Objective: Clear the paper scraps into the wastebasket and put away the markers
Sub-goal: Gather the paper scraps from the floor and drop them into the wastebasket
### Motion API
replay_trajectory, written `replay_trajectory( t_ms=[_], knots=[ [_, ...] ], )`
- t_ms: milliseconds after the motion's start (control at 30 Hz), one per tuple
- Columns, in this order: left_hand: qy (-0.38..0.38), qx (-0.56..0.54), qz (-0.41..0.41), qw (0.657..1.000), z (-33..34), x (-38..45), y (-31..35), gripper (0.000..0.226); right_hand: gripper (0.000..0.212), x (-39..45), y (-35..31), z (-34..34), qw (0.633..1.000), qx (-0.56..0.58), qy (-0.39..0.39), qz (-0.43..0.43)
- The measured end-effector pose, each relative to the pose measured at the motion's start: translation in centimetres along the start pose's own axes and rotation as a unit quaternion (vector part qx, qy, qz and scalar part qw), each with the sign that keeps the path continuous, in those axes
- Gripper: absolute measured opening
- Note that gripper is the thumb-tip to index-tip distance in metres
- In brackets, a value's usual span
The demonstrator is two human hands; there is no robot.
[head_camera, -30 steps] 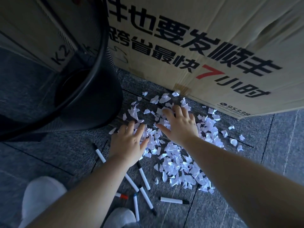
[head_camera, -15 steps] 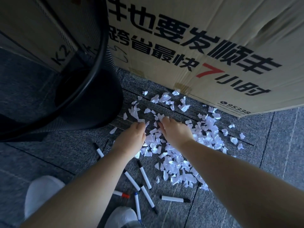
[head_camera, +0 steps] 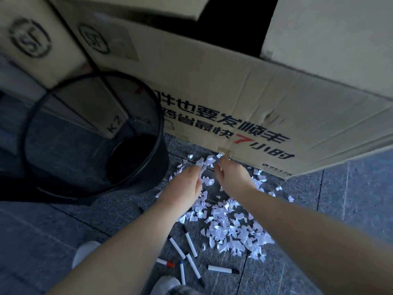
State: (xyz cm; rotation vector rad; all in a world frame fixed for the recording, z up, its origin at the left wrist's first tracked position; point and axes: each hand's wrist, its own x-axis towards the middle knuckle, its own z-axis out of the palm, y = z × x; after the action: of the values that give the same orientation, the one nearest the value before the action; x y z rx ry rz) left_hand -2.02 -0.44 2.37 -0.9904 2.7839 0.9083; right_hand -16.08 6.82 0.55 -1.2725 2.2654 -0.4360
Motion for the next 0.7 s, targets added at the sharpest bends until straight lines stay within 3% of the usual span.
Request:
replay_trajectory(
  t_ms=[233,333,400,500,700],
  knots=[
    [0.055,-0.003,0.019,0.998,-10.3,-1.9,4.5,0.007,0.016,-1.2,-6.1,-8.1,0.999,-0.013,0.033,-0.042],
    [0.101,-0.001,0.012,0.995,-15.3,-3.0,4.7,0.017,0.03,-1.6,-10.1,-11.5,0.993,0.04,0.075,-0.076],
    [0.127,0.002,-0.002,0.992,-18.0,-3.6,3.9,0.024,0.034,-1.5,-12.7,-13.2,0.987,0.049,0.102,-0.111],
    [0.167,-0.026,-0.05,0.984,-21.0,-4.4,1.5,0.009,0.037,-0.4,-16.5,-14.7,0.98,0.068,0.128,-0.137],
    [0.202,-0.021,-0.108,0.973,-22.7,-4.9,-3.5,0.011,0.033,2.9,-22.7,-12.8,0.973,0.089,0.123,-0.173]
  ],
)
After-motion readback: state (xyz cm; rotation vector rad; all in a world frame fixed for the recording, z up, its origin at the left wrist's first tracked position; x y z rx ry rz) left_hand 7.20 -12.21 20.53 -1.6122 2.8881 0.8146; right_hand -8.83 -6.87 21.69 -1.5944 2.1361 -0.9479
